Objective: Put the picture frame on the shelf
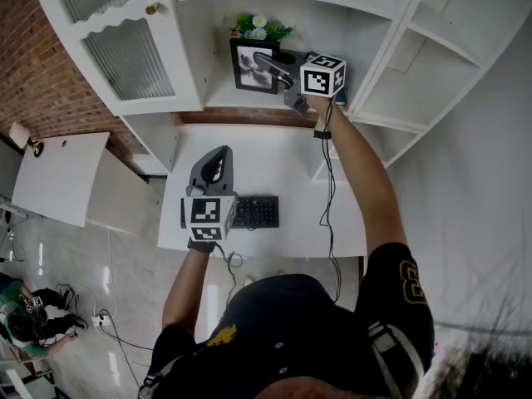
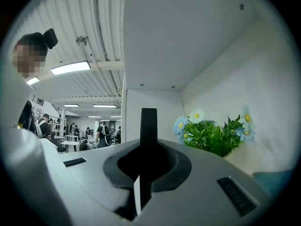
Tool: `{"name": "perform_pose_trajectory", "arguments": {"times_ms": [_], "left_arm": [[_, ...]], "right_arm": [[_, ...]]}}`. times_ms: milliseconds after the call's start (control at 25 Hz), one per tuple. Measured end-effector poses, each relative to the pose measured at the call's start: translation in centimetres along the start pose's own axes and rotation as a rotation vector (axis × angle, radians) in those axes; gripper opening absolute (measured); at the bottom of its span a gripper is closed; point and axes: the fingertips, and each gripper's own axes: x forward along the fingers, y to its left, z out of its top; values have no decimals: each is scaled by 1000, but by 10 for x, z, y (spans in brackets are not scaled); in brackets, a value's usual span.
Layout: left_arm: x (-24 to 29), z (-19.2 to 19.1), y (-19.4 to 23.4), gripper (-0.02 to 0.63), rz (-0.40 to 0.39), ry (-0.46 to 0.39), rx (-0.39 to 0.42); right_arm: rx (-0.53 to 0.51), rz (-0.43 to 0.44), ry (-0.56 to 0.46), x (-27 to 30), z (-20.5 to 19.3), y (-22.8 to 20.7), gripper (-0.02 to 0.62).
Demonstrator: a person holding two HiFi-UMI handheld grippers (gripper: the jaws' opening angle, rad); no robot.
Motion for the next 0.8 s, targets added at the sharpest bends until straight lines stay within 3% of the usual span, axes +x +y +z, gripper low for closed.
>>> {"name": "perform_pose_trajectory", "arguments": {"times_ms": [800], "left_arm": [[0,-7,-1,18,6,9,1]], "right_arm": [[23,52,53,3,-12,-12,15]]}}
